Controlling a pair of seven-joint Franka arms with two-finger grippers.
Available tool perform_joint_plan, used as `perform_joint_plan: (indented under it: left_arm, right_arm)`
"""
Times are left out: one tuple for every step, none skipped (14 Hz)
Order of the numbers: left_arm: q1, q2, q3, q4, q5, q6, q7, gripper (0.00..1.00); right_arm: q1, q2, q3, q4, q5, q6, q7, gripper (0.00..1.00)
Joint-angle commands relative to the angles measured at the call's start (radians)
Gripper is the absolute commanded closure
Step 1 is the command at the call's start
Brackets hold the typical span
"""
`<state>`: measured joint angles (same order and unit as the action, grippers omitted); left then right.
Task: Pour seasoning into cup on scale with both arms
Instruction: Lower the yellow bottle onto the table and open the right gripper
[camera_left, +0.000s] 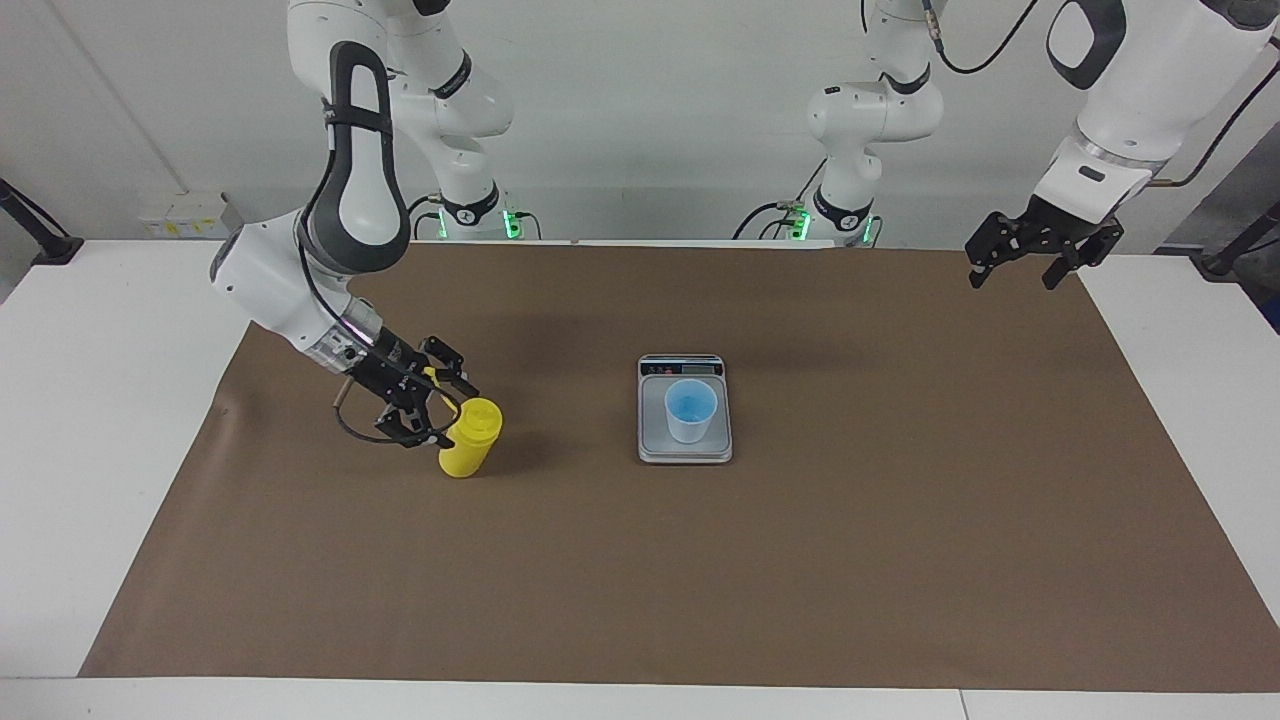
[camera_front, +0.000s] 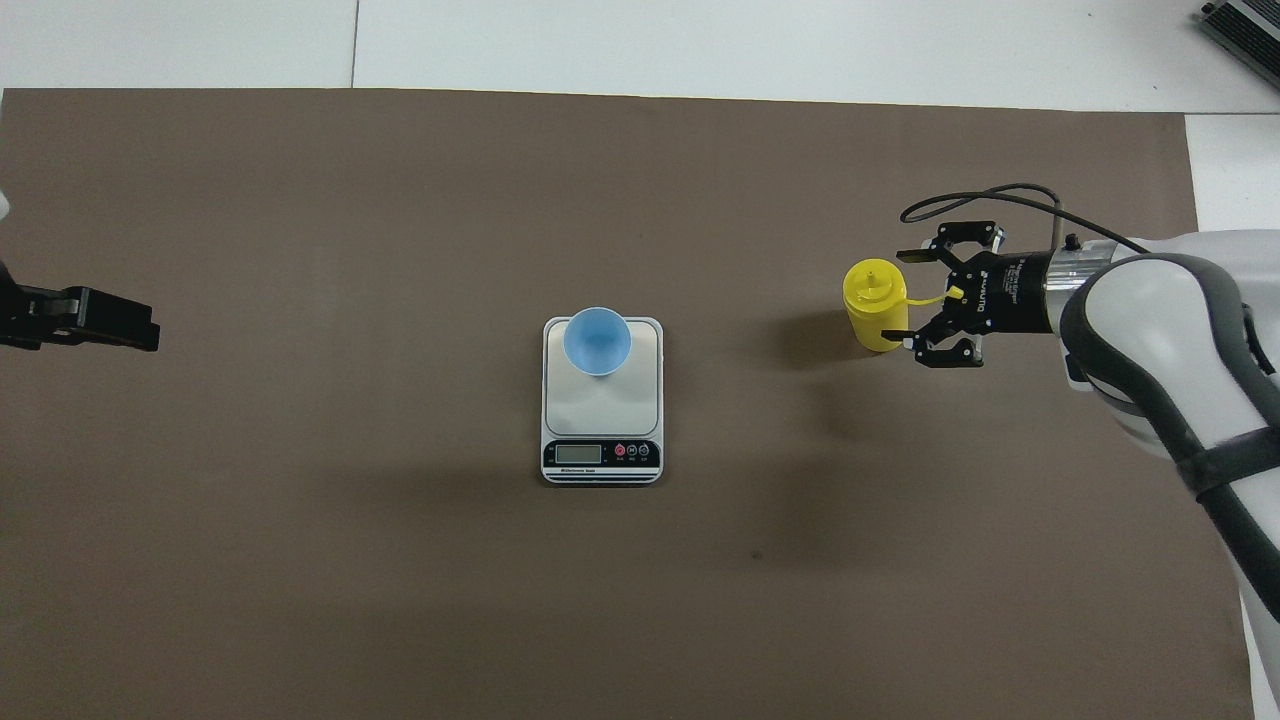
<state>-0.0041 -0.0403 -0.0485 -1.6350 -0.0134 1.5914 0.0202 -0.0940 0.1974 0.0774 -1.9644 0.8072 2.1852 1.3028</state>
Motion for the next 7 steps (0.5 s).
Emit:
perform_joint_plan:
  left_arm:
    - [0.007, -0.030, -0.004, -0.032, 0.000, -0.001, -0.009, 0.00]
    - [0.007, -0.030, -0.004, -0.032, 0.000, -0.001, -0.009, 0.00]
    - [0.007, -0.030, -0.002, -0.032, 0.000, -0.001, -0.009, 0.00]
    - [0.007, -0.030, -0.004, -0.032, 0.000, -0.001, -0.009, 0.00]
    - [0.007, -0.030, -0.002, -0.032, 0.000, -0.001, -0.009, 0.00]
    - [0.007, -0.030, -0.002, -0.032, 0.000, -0.001, -0.009, 0.00]
    - [0.007, -0.030, -0.004, -0.032, 0.000, -0.001, -0.009, 0.00]
  right_arm:
    - [-0.001, -0.029, 0.002, -0.019, -0.018, 0.021, 0.007, 0.00]
    - [0.000, -0.030, 0.002, -0.016, -0.066, 0.019, 0.007, 0.00]
    - [-0.001, -0.039, 0.004, -0.014, -0.119, 0.019, 0.006, 0.00]
    - [0.000, -0.052, 0.004, -0.014, -0.164, 0.019, 0.003, 0.00]
    - [0.000, -0.064, 0.004, -0.014, -0.208, 0.019, -0.008, 0.00]
    - [-0.001, -0.075, 0.004, -0.014, -0.245, 0.015, -0.028, 0.00]
    - [-0.001, -0.090, 0.002, -0.014, -0.281, 0.013, -0.055, 0.00]
